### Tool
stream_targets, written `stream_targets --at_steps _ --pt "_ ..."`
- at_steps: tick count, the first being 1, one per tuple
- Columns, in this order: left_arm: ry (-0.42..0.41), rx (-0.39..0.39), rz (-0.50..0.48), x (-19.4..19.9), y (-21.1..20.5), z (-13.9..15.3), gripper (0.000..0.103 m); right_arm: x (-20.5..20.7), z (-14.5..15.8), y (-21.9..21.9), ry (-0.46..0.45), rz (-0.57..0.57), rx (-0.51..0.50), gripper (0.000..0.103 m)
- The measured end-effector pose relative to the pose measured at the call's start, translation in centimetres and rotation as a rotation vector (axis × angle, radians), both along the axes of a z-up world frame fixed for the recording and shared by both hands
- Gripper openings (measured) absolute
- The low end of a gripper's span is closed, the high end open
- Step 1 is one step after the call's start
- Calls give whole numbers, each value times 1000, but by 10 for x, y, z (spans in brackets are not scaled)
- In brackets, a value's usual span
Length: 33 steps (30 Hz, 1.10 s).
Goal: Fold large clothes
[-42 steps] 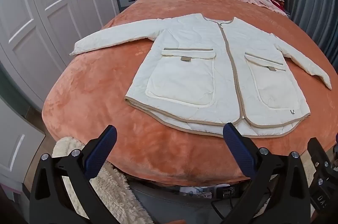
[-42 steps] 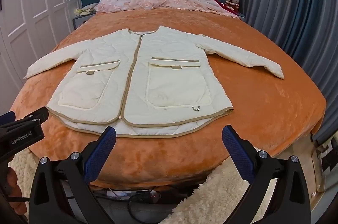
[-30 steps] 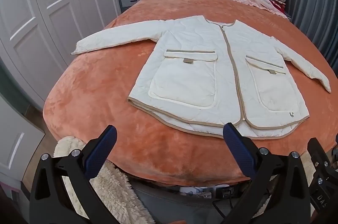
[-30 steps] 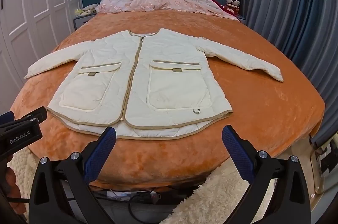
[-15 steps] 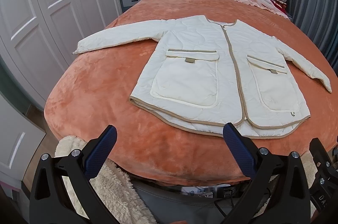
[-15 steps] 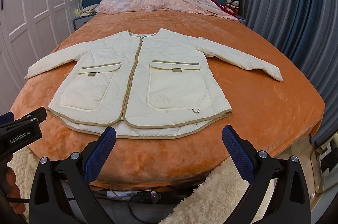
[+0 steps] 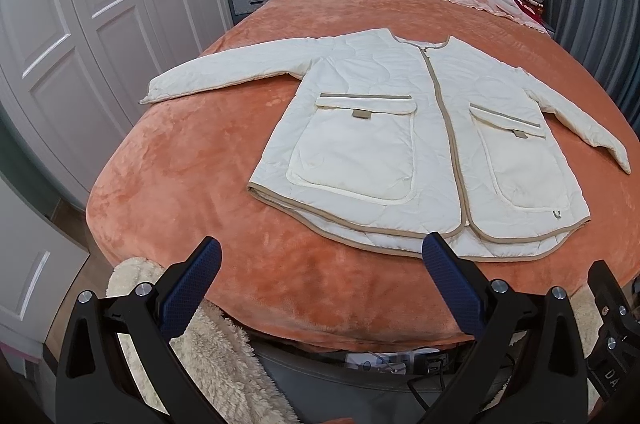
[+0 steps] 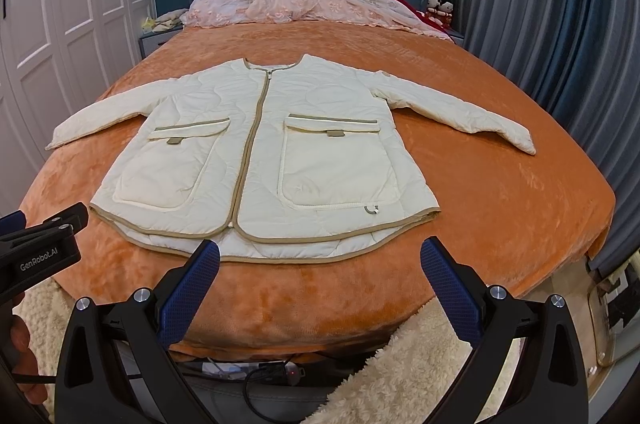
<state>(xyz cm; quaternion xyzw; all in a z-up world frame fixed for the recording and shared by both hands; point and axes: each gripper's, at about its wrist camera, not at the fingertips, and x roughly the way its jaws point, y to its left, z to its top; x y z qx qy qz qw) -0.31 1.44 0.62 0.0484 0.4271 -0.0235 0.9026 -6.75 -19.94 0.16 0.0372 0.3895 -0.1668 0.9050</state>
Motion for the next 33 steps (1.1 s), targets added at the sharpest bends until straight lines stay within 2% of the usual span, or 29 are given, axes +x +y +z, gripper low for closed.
stream_targets --at_steps 33 --pt "17 13 3 3 0 -11 98 -1 -3 2 8 4 5 98"
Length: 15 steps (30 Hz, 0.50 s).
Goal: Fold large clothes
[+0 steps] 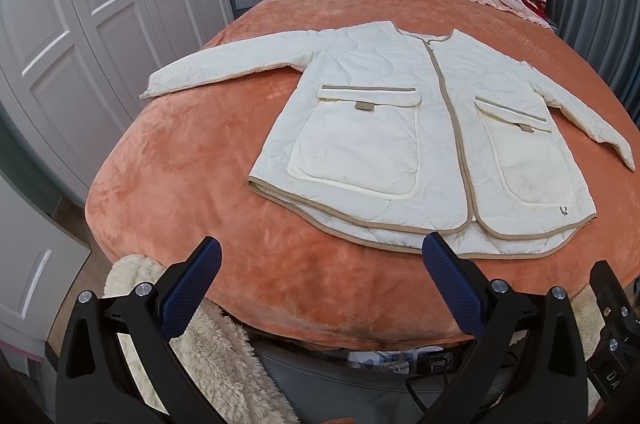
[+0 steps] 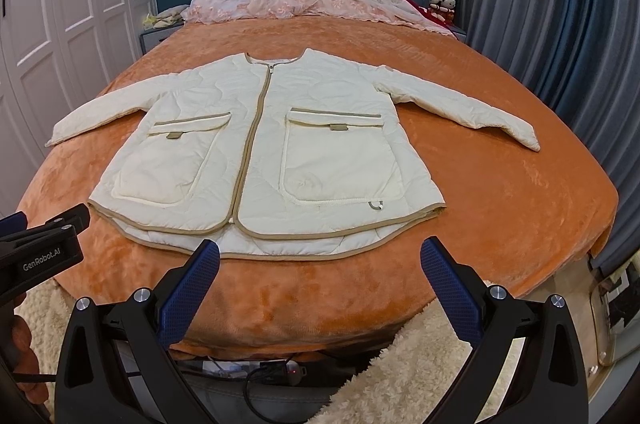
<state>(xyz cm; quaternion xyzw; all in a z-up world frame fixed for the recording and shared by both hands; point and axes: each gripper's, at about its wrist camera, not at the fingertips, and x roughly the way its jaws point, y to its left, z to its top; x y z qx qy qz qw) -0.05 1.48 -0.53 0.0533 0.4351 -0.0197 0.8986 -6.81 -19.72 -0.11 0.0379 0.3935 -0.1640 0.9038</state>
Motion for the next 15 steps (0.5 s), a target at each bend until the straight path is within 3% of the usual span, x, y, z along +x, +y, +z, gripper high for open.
stream_targets --at_steps 15 --pt "11 2 4 2 2 -8 98 5 -10 1 12 3 5 98"
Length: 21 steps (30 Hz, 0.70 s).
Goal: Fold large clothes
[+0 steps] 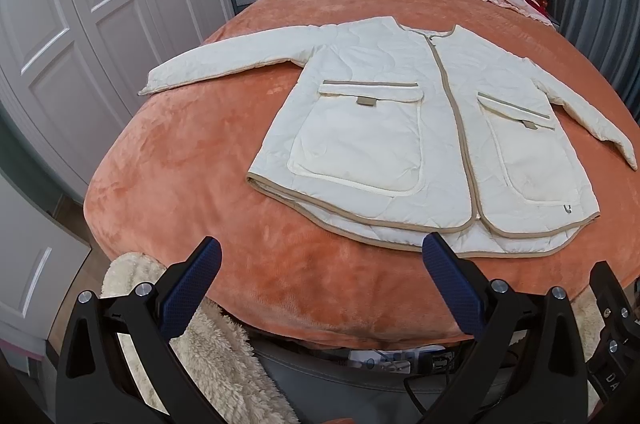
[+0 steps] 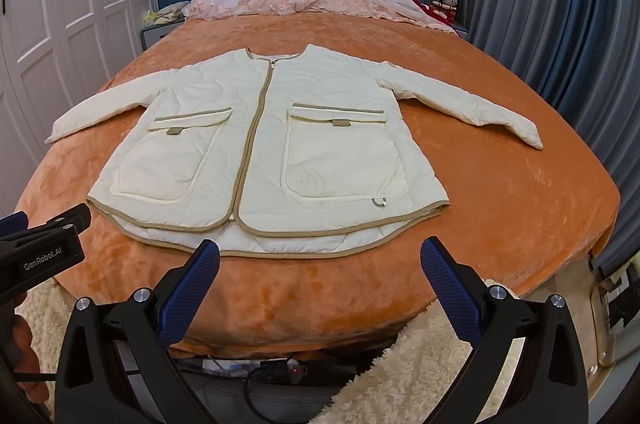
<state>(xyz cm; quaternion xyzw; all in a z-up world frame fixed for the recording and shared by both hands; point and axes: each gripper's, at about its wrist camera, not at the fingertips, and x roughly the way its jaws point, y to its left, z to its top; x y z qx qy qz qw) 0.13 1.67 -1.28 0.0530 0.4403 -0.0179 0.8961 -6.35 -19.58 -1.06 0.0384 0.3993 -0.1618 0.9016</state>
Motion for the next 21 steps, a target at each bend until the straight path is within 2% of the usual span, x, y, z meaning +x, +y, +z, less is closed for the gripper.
stream_targets --at_steps 21 --pt "7 4 0 2 0 -2 98 4 0 -1 -3 0 -5 98"
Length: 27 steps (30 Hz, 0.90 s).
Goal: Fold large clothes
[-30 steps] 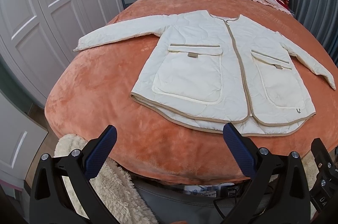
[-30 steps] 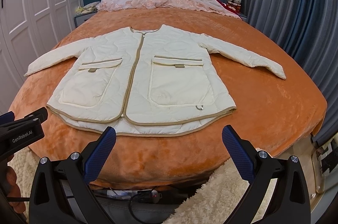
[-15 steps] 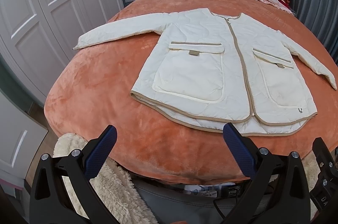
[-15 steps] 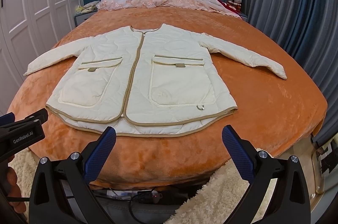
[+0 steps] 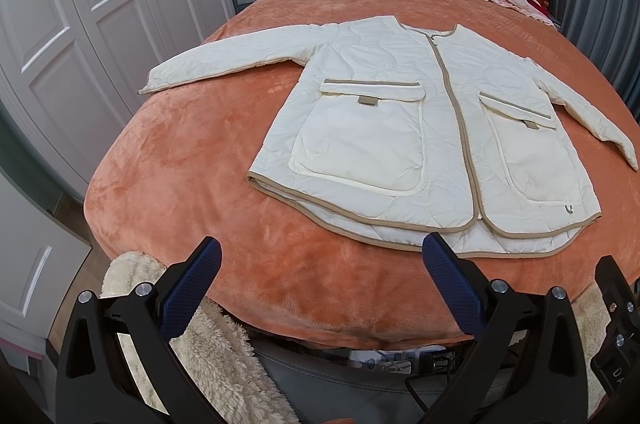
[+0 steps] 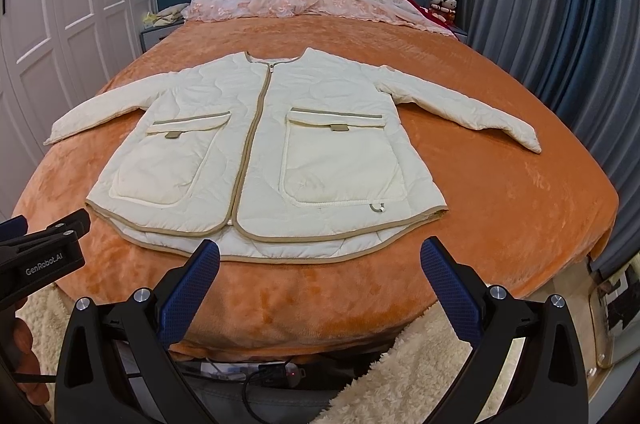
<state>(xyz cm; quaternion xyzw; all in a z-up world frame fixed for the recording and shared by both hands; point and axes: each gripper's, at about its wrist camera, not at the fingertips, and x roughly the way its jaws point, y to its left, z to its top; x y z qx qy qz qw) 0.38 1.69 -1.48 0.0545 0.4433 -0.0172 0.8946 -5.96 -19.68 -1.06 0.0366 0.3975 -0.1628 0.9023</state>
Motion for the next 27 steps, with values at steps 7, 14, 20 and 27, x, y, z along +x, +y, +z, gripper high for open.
stream_targets --at_steps 7,14,20,27 --pt "9 6 6 4 -1 -3 98 5 1 -6 0 -2 7 98" --pt "9 14 3 15 -4 -3 98 16 -4 -19 4 -9 15 98" --pt "17 14 -9 37 -10 -6 98 36 -8 -49 -11 -24 28 98" --pt "-17 -43 34 96 -10 0 98 71 -2 -156 -116 -171 102 98"
